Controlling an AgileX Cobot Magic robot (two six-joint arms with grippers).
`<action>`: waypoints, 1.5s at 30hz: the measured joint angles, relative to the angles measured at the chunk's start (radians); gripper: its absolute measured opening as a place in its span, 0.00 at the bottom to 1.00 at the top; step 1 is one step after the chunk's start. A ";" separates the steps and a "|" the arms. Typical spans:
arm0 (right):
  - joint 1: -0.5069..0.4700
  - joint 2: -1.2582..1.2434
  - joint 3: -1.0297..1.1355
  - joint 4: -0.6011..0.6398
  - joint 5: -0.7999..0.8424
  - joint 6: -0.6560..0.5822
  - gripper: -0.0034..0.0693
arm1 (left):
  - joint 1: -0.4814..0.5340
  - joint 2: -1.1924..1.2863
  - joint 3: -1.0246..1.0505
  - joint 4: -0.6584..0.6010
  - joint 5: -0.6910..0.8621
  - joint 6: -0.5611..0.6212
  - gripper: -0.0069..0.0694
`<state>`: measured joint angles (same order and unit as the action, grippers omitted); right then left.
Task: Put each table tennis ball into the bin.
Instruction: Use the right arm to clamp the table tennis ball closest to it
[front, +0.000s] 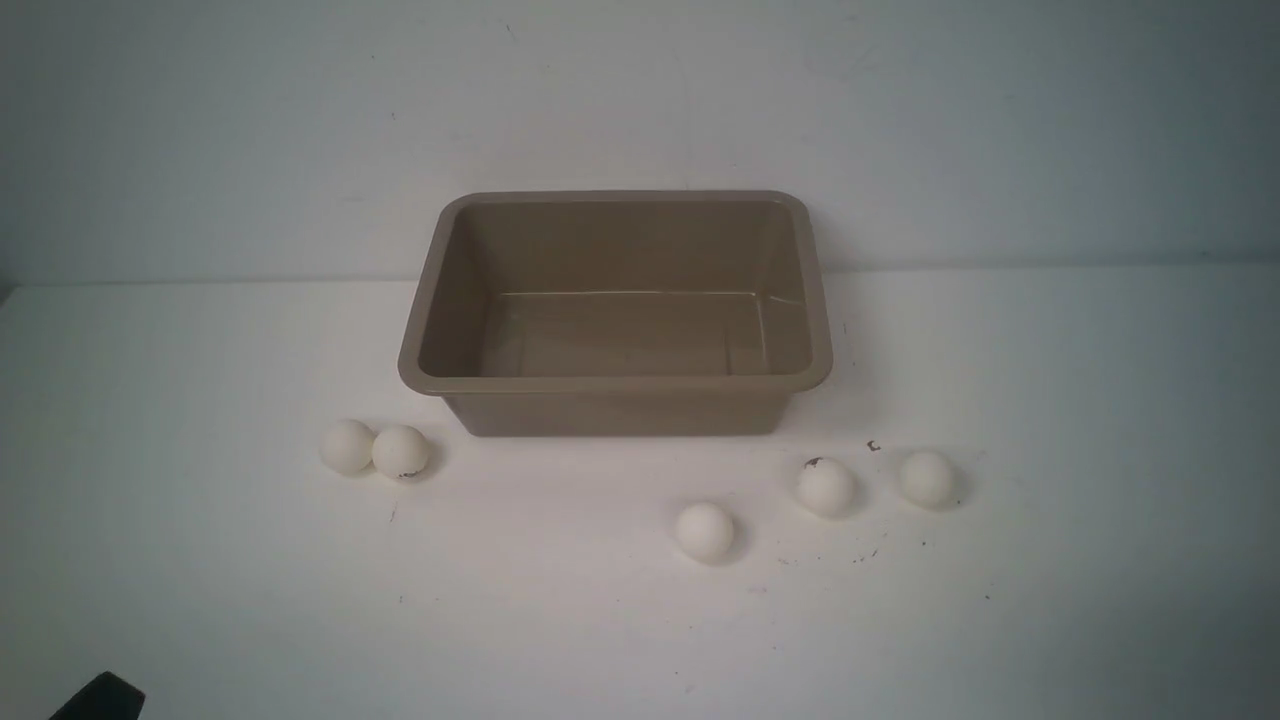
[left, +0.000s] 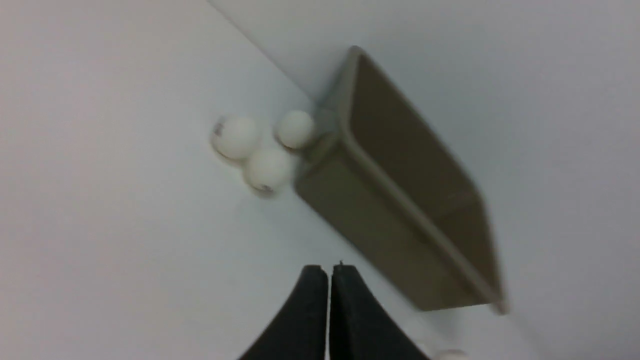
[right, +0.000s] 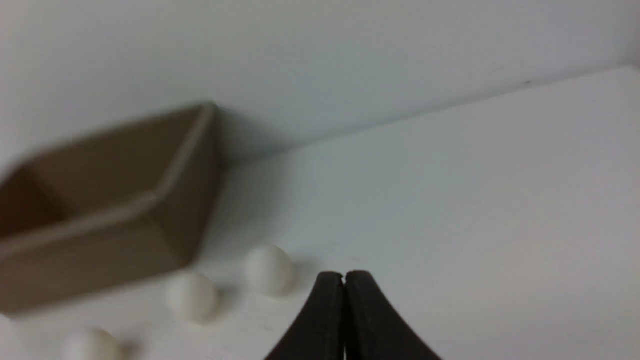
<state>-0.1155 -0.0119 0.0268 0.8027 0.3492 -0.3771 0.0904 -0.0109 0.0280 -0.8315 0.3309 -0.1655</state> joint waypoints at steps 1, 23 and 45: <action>0.000 0.000 0.000 0.106 -0.014 0.004 0.03 | 0.000 0.000 0.000 -0.084 -0.001 -0.006 0.08; 0.000 0.000 0.002 0.963 -0.494 -0.062 0.03 | 0.000 0.000 0.000 -0.569 -0.226 0.166 0.08; 0.000 0.093 -0.277 0.558 0.115 -0.485 0.03 | 0.000 0.000 -0.265 -0.738 -0.331 1.142 0.08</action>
<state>-0.1155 0.0811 -0.2502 1.3605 0.4643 -0.8618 0.0904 -0.0109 -0.2368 -1.5693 0.0000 0.9764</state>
